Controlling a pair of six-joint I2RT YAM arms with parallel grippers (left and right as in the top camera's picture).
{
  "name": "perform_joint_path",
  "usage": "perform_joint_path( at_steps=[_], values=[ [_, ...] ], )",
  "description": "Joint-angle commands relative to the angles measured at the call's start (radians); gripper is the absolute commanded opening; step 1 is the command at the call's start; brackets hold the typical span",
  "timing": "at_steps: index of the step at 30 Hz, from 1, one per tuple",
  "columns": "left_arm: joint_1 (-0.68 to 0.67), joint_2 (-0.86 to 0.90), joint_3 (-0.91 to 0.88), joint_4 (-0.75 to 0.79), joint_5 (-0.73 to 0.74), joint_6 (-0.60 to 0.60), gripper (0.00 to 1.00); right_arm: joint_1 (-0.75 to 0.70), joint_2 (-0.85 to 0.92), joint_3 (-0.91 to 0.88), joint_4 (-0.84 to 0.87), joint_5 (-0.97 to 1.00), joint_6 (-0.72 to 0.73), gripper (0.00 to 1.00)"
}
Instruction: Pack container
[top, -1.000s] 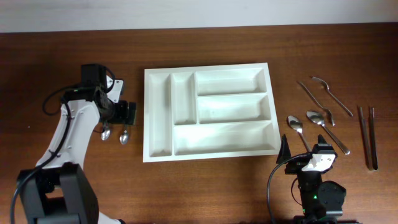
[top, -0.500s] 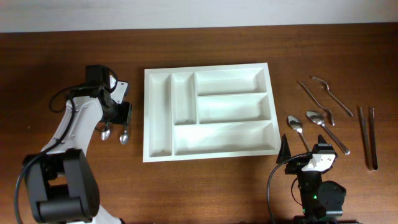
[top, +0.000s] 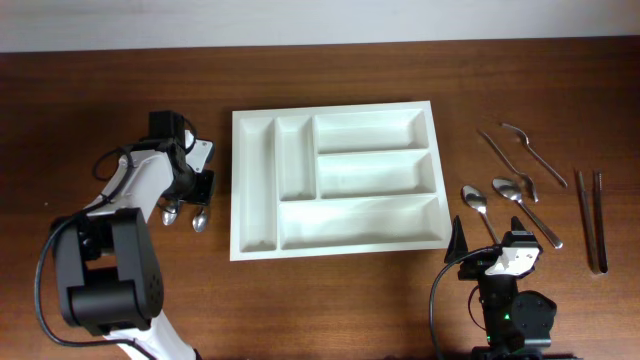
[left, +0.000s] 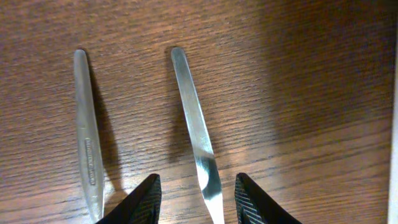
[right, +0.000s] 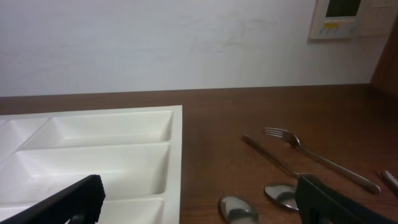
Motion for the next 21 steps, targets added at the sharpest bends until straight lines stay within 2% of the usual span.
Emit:
perform_joint_path(
  at_steps=[1,6,7,8,11,16,20,21],
  values=[
    [0.0,0.042,0.017,-0.004,0.015,0.016,0.4,0.006,-0.006,-0.005,-0.006,-0.01,0.004,0.98],
    [0.001,0.063,0.017,-0.013,0.015,0.016,0.4,0.006,-0.006,-0.005,-0.006,-0.01,0.004,0.99],
    [0.001,0.063,0.017,-0.012,0.016,0.016,0.37,0.006,-0.006,-0.005,-0.005,-0.01,0.004,0.99],
    [0.0,0.063,0.017,-0.011,0.015,0.016,0.31,0.006,-0.006,-0.005,-0.005,-0.01,0.004,0.99],
    [0.001,0.063,0.017,-0.014,0.015,0.015,0.03,0.006,-0.006,-0.005,-0.006,-0.01,0.004,0.99],
    [0.001,0.057,0.036,-0.032,0.015,0.014,0.02,0.006,-0.006,-0.005,-0.006,-0.01,0.004,0.98],
    [0.0,0.029,0.17,-0.114,0.015,0.008,0.02,0.006,-0.006,-0.005,-0.006,-0.01,0.004,0.99],
    [0.0,0.009,0.254,-0.155,0.015,-0.009,0.02,0.006,-0.006,-0.005,-0.005,-0.01,0.004,0.99]
  ],
)
